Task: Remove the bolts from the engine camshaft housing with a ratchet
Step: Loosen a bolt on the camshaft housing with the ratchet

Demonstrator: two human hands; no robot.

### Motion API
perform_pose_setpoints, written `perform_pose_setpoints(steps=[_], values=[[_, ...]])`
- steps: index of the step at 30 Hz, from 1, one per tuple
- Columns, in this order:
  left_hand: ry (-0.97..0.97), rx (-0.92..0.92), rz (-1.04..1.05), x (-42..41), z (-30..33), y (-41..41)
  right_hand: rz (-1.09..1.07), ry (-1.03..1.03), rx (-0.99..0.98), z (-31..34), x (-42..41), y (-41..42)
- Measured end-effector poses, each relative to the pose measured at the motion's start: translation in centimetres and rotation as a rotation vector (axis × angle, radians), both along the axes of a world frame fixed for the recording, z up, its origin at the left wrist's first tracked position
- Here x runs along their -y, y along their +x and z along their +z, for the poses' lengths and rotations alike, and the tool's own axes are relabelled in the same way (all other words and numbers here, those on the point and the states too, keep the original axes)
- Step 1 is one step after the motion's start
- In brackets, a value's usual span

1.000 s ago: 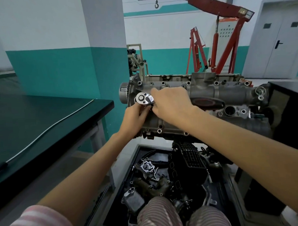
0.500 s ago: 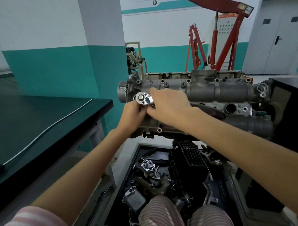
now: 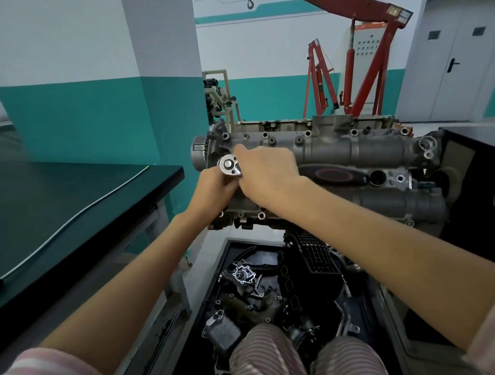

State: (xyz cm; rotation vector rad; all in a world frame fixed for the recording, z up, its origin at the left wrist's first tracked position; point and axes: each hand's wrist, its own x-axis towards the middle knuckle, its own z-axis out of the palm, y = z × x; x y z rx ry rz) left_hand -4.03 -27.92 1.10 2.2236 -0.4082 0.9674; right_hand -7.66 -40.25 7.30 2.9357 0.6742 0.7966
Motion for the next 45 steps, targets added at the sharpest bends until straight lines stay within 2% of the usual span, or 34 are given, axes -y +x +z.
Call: perform_pose_setpoints(steps=[2, 3, 4, 6, 7, 8, 9, 12, 13, 14, 16, 17, 18, 20, 21, 22, 23, 25, 27, 29, 31, 32, 34, 38, 39, 40, 41, 44, 45], values=[[-0.038, -0.012, 0.006, 0.2, -0.2, -0.3, 0.087, 0.099, -0.059, -1.2, -1.1, -0.4], [-0.098, -0.06, 0.008, 0.3, -0.4, -0.2, 0.135, 0.248, -0.214, -1.9, -1.9, -0.7], [-0.198, -0.139, 0.0, 0.3, -0.6, -0.2, 0.187, 0.48, -0.417, -2.2, -2.5, -0.8], [-0.374, -0.275, -0.039, 0.3, -1.0, 0.0, 0.267, 1.102, -0.945, -1.5, -3.1, -1.0], [-0.332, -0.287, -0.031, 0.2, -1.0, 0.1, 0.307, 1.312, -1.145, -1.2, -3.1, -1.0], [-0.249, -0.255, -0.018, 0.0, -1.0, 0.2, 0.333, 1.355, -1.226, -1.2, -2.8, -0.8], [-0.205, -0.213, -0.029, -0.2, -0.9, 0.3, 0.336, 1.254, -1.164, -1.1, -2.4, -0.3], [-0.044, -0.071, 0.003, -0.3, -0.6, 0.1, 0.212, 0.473, -0.472, -0.6, -1.3, 0.5], [-0.051, -0.054, -0.016, -0.3, -0.7, 0.0, 0.149, 0.29, -0.304, -0.3, -1.2, 0.6], [-0.069, -0.028, -0.029, -0.3, -0.8, 0.0, 0.098, 0.192, -0.195, -0.1, -1.2, 0.6], [-0.137, -0.007, -0.019, -0.4, -1.1, 0.2, 0.088, 0.193, -0.094, -0.3, -1.2, 0.4], [-0.161, -0.01, -0.01, -0.3, -1.2, 0.2, 0.121, 0.26, -0.124, -0.7, -1.4, 0.1], [-0.203, -0.027, -0.027, -0.1, -1.5, 0.2, 0.171, 0.389, -0.223, -1.3, -1.8, -0.3], [-0.268, -0.084, -0.015, 0.4, -2.1, 0.2, 0.266, 0.884, -0.593, -1.9, -3.1, -1.2], [-0.234, -0.087, 0.03, 0.4, -2.4, 0.4, 0.281, 1.127, -0.762, -2.0, -3.7, -1.4], [-0.234, -0.116, 0.065, 0.1, -2.7, 0.6, 0.282, 1.259, -0.847, -2.0, -4.3, -1.4], [-0.217, -0.127, 0.104, -0.3, -2.8, 0.6, 0.279, 1.262, -0.837, -2.2, -4.6, -1.2], [-0.19, -0.135, 0.07, -1.0, -2.3, 0.6, 0.318, 1.013, -0.68, -2.4, -4.1, -0.7], [-0.23, -0.128, -0.069, -1.2, -1.3, 0.6, 0.326, 0.608, -0.383, -2.1, -2.7, 0.0], [-0.089, -0.11, -0.068, -1.2, -0.9, 0.7, 0.272, 0.291, -0.137, -1.1, -1.4, 0.8], [-0.031, -0.074, -0.004, -1.3, -1.0, 1.0, 0.226, 0.19, -0.052, -0.4, -0.9, 1.1], [-0.023, -0.045, 0.015, -1.4, -1.1, 1.3, 0.219, 0.226, -0.079, -0.5, -0.9, 1.0], [-0.025, -0.022, 0.022, -1.4, -1.4, 1.4, 0.225, 0.493, -0.275, -1.2, -1.3, 0.1], [-0.138, -0.135, 0.025, -1.2, -2.3, 1.4, 0.332, 1.312, -1.085, -0.8, -2.4, -1.8], [-0.148, -0.156, 0.014, -1.3, -2.3, 1.3, 0.37, 1.4, -1.197, -0.6, -2.3, -1.8], [-0.117, -0.141, 0.019, -1.4, -2.1, 1.3, 0.392, 1.388, -1.214, -0.4, -2.1, -1.6], [-0.077, -0.122, 0.021, -1.2, -1.8, 1.1, 0.379, 1.245, -1.099, -0.3, -1.9, -1.2], [0.038, -0.113, -0.008, -1.3, -0.5, 0.9, 0.285, 0.394, -0.421, -0.2, -1.1, 0.3], [0.089, -0.108, -0.01, -1.3, -0.3, 0.8, 0.243, 0.194, -0.272, 0.0, -1.0, 0.6]])
